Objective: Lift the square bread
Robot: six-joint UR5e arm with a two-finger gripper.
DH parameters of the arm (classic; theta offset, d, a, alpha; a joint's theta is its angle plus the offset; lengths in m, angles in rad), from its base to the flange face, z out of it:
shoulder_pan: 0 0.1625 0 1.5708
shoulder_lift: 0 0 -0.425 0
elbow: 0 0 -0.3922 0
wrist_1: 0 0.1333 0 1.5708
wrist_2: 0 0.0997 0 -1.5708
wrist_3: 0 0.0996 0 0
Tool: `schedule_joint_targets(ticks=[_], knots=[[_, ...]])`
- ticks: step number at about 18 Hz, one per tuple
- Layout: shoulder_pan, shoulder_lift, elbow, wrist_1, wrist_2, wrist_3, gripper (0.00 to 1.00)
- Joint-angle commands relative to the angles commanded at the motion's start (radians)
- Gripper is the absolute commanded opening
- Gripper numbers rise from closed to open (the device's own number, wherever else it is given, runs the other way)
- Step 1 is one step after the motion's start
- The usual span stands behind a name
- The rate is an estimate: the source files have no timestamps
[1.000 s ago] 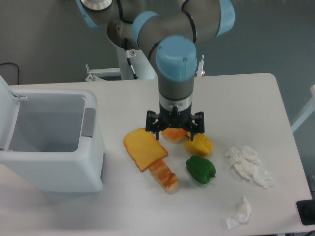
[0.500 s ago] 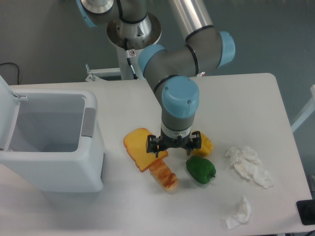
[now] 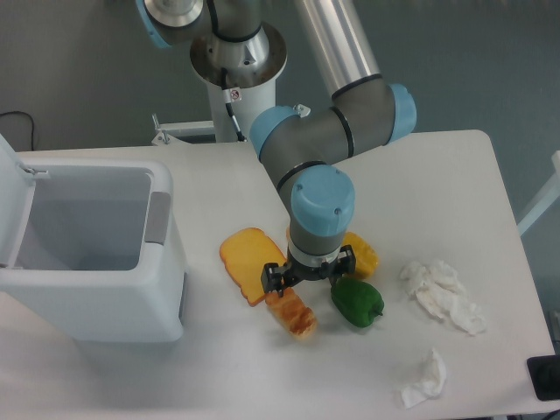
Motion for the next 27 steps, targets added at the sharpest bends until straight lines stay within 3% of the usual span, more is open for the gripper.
schedule_joint_targets(ticks=[3,8,27], knots=[[-0.006,-0.026,-0.005,0.040,0.000,-0.002,1.00],[-0.012,-0.054,-0.002,0.041,0.000,-0.058,1.00],[-0.011,-0.104,0.011,0.086,0.006,-0.078,1.00]])
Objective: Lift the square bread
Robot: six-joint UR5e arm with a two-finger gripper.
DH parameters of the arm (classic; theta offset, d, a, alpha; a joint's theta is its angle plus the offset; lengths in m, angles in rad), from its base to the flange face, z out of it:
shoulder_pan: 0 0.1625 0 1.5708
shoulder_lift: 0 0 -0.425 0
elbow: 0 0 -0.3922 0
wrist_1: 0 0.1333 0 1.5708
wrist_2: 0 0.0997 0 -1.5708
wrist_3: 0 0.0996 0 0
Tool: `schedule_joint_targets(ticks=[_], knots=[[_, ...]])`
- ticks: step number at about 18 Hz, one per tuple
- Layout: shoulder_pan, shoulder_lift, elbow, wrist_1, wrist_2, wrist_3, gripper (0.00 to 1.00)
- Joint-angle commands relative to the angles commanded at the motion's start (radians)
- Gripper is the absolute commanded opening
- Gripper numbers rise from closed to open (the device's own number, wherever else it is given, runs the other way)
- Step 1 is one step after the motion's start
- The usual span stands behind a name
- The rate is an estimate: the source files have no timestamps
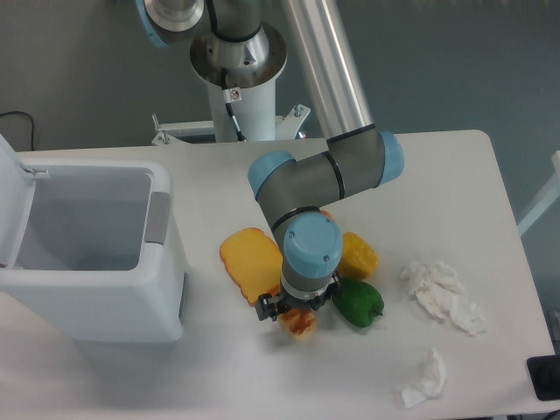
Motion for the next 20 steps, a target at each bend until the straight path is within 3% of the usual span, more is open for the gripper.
schedule_joint_targets(ticks=[5,12,13,17,20], knots=[[0.000,0.000,0.000,0.000,0.000,0.000,0.82],[0.000,-0.003,-0.002,0.000,0.000,0.000,0.66],[0.000,-0.002,-0.002,0.000,0.000,0.000,0.60],[0.000,0.005,0.000,0.000,0.015,-0.009,0.16],[0.002,0.031,0.000,-0.002,0.020,0.000,0.13]])
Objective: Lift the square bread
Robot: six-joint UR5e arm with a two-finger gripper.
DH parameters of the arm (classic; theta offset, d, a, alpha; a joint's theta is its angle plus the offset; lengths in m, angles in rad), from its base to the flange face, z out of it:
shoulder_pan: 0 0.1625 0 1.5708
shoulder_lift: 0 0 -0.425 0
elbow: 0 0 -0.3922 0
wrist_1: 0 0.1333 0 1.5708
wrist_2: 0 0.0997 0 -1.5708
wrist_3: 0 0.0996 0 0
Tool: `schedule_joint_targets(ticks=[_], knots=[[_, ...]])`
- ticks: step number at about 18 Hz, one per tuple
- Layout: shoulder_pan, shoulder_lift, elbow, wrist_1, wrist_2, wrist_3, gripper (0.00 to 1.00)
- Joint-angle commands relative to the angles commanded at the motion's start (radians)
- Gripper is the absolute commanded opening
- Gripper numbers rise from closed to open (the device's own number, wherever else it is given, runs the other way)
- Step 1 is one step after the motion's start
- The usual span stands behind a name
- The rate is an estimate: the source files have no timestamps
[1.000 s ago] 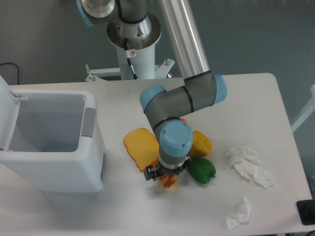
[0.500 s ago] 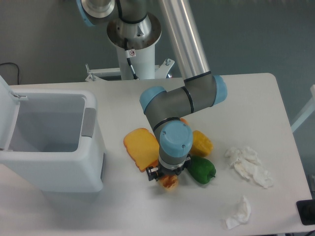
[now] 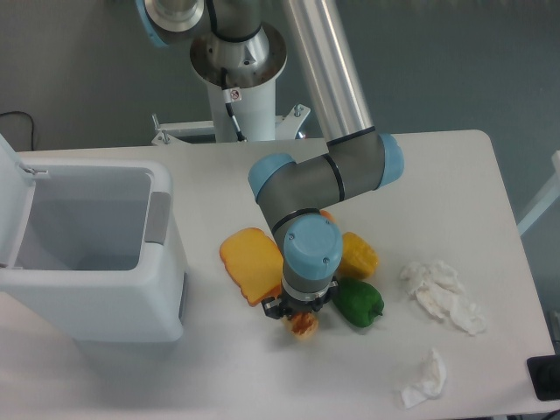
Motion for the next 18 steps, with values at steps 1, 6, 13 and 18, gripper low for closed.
schedule_joint_targets(ticks=[1,6,13,18], knots=[[0.000,0.008,0.005,0.000,0.003,0.000,0.13],[-0.014,0.048,0.046,-0.003,0.025,0.018,0.13],[-0.034,0.173,0.046,-0.009,0.083,0.446,0.13],[-0.043,0.239,0.031,-0.014,0.100,0.749,0.15]])
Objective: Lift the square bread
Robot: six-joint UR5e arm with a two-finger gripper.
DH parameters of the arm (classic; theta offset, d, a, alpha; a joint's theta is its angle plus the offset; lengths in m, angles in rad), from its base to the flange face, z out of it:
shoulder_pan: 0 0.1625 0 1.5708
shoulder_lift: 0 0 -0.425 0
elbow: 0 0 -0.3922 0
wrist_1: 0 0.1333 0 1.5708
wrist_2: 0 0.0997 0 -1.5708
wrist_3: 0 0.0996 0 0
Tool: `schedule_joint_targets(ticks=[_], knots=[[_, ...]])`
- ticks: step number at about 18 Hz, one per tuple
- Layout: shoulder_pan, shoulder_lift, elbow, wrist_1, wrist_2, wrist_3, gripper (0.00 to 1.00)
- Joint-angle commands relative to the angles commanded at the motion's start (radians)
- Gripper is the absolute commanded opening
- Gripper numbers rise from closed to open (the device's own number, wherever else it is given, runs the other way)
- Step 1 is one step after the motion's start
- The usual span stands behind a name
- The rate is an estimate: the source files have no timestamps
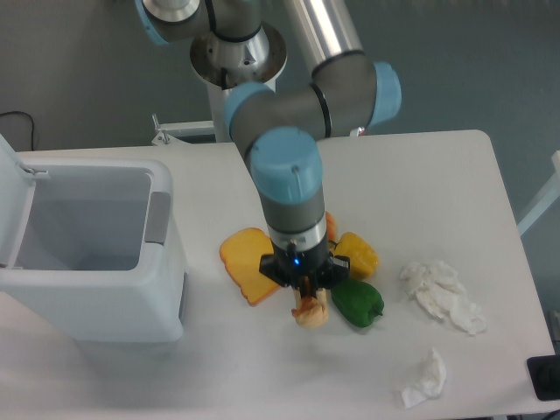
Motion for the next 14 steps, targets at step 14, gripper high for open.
schedule_joint_targets(ticks=[14], knots=[[0.046,0.072,-0.045,-0.069,-0.005,0.156,0.14]])
